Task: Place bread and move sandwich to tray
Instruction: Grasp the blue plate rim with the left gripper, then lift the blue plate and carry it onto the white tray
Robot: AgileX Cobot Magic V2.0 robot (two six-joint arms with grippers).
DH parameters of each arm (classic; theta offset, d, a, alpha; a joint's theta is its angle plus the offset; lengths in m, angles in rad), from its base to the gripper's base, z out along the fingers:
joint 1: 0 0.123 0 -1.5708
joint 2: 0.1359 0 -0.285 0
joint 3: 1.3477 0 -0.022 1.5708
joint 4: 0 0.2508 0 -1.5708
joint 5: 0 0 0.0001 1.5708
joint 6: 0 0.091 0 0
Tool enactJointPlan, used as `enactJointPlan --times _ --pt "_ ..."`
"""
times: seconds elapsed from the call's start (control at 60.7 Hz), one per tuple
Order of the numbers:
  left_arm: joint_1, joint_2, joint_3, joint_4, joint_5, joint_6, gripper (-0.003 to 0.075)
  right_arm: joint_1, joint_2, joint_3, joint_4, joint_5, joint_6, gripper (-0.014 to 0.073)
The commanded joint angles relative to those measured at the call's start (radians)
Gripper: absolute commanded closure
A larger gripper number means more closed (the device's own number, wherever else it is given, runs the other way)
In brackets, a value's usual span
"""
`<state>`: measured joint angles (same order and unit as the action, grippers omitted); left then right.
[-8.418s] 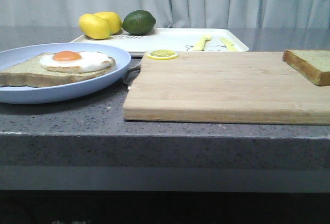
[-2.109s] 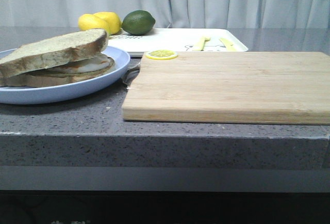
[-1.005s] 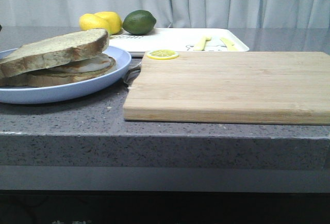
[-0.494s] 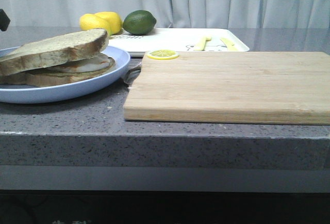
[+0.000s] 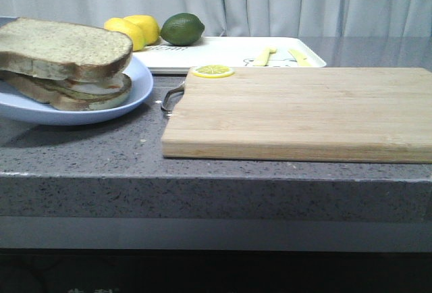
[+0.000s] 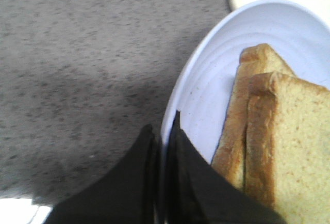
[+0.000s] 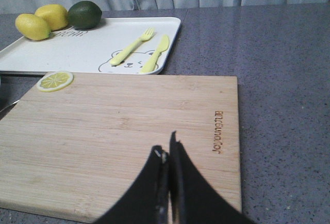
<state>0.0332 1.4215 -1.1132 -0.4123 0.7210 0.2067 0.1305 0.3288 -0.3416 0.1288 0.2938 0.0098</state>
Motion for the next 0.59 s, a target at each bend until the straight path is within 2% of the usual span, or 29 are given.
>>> enactJointPlan --times 0.0,0.099,0.247,0.428,0.577 --pt "0.019 -0.037 -0.043 -0.215 -0.033 0.1 0.074 -0.005 0.007 -0.026 -0.001 -0.076 0.0 0.0653" --pt "0.019 -0.019 -0.073 -0.228 -0.027 0.106 0.0741 -0.005 0.007 -0.026 -0.001 -0.076 0.0 0.0653" --pt "0.017 0.066 -0.199 -0.269 0.031 0.106 0.0741 -0.005 0.007 -0.026 -0.001 -0.075 0.0 0.0653" --pt "0.01 0.23 -0.438 -0.381 0.172 0.106 0.0741 -0.005 0.007 -0.026 -0.001 -0.069 0.0 0.0653" --pt "-0.037 0.384 -0.635 -0.381 0.188 0.102 0.0741 -0.005 0.007 -0.023 -0.001 -0.067 0.0 0.0653"
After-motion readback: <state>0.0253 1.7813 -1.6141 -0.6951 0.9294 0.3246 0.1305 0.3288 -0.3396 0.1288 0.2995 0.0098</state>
